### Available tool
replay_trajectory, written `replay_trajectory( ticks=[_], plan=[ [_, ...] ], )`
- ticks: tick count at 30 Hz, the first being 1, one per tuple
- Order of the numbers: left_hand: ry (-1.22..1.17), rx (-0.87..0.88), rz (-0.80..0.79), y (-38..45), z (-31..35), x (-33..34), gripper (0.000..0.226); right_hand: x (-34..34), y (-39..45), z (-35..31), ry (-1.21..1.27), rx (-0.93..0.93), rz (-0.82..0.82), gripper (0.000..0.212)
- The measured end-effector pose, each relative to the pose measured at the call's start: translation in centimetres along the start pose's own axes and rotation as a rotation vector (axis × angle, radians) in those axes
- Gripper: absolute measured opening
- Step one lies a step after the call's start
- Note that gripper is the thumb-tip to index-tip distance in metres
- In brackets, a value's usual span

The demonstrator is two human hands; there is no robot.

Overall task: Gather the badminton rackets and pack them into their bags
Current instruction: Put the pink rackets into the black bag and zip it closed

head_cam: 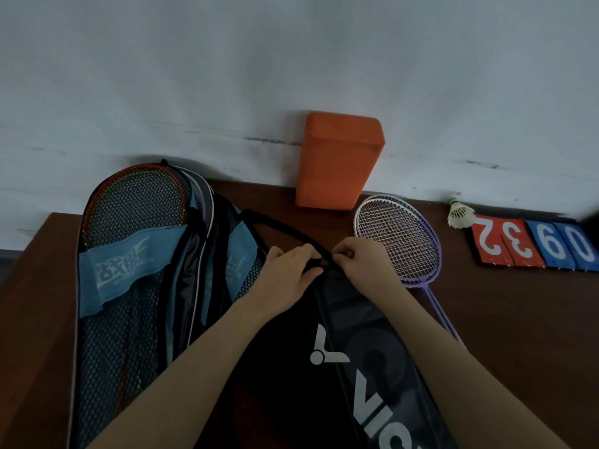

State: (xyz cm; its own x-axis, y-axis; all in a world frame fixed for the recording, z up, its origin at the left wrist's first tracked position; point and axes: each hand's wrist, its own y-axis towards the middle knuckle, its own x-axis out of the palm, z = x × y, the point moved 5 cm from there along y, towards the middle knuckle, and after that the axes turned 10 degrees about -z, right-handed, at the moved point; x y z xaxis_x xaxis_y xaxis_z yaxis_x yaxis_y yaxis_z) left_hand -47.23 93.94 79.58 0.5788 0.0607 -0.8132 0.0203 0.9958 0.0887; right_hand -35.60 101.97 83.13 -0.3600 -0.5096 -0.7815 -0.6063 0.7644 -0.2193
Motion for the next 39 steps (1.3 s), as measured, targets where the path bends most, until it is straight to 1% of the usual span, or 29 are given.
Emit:
replay_trajectory(
  ticks=[4, 7, 13, 15, 19, 22, 24, 27, 30, 33, 36, 39],
  plan=[
    [0.006, -0.014, 0.045, -1.0, -0.3, 0.9, 0.031, 1.4, -0.3, 0.1, -0.017, 0.014, 0.036, 0.012],
    [0.068, -0.021, 0.092, -1.3, -0.4, 1.2, 0.029, 2.6, -0.3, 0.0, -0.092, 0.007, 0.068, 0.011],
    [0.046, 0.023, 0.142, -1.3, -0.5, 1.2, 0.021, 2.4, -0.3, 1.2, 0.096, 0.119, 0.069, 0.007],
    [0.023, 0.038, 0.155, -1.4, -0.6, 1.2, 0.021, 2.1, -0.5, 1.5, 0.156, 0.124, 0.056, 0.007],
    [-0.033, 0.057, 0.194, -1.4, -1.1, 0.9, 0.022, 1.6, -1.0, 1.3, 0.202, -0.019, -0.041, 0.008],
    [-0.034, 0.102, 0.227, -1.2, -0.8, 0.0, 0.022, 0.6, -0.7, 0.7, 0.140, -0.143, -0.127, 0.015],
    [-0.007, 0.139, 0.260, -0.7, -0.9, -1.0, 0.020, -0.3, -0.3, 0.1, 0.107, -0.198, -0.147, 0.016],
    [0.068, 0.198, 0.298, 0.7, -1.1, -2.6, 0.019, -1.4, -0.1, -0.4, 0.147, -0.272, -0.073, 0.014],
    [0.179, 0.251, 0.281, 2.0, -1.2, -3.6, 0.016, -2.3, 0.0, -0.6, 0.247, -0.249, 0.006, 0.014],
    [0.140, 0.217, 0.242, 3.3, -1.4, -4.4, 0.015, -3.7, 0.7, -1.3, 0.306, -0.227, -0.001, 0.012],
    [0.057, 0.179, 0.206, 4.6, -1.3, -5.6, 0.021, -5.7, 1.8, -2.9, 0.217, -0.327, -0.024, 0.011],
    [0.054, 0.206, 0.135, 5.9, -0.7, -6.2, 0.035, -6.8, 2.9, -3.6, 0.084, -0.397, -0.029, 0.011]
  ],
)
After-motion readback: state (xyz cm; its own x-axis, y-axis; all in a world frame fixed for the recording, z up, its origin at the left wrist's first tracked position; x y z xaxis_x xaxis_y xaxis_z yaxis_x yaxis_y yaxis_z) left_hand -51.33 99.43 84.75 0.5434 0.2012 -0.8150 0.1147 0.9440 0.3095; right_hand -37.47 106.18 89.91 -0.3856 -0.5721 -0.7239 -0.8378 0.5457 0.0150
